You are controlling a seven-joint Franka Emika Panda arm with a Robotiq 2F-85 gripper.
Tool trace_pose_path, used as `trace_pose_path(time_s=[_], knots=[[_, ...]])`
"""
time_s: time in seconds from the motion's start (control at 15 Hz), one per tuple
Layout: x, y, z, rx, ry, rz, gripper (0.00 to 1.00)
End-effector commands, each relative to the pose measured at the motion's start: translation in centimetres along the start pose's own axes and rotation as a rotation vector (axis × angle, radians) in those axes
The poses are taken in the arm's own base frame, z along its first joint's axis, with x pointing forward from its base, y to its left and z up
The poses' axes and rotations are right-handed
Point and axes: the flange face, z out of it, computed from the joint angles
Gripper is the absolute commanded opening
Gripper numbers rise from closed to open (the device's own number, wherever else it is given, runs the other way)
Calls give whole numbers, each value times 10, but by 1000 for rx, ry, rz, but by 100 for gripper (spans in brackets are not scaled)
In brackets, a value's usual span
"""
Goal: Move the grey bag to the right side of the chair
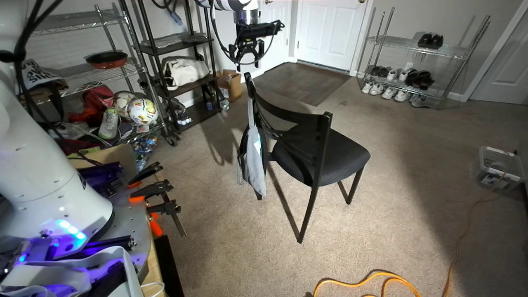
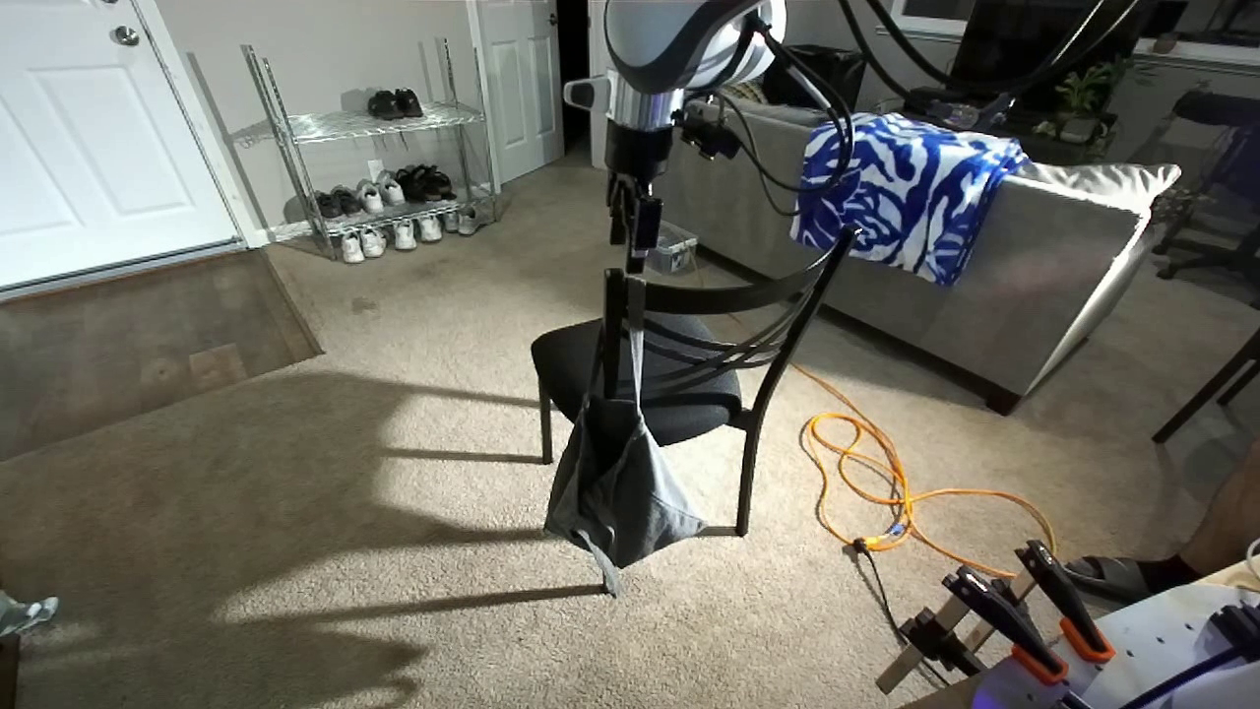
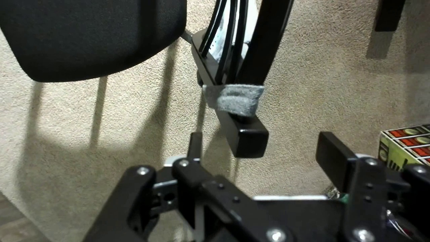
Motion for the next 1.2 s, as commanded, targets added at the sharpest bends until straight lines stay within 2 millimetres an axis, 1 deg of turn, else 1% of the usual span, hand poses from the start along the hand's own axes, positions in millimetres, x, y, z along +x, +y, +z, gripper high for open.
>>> trace_pose_path(time_s=[0.0, 0.47, 0.73, 1.13], knots=[[-15, -9, 1, 78, -24, 47, 100], [-35, -6, 10, 139, -48, 49, 100], [-32, -4, 16, 124, -69, 21, 100], [-28, -1, 34, 156, -77, 10, 100]])
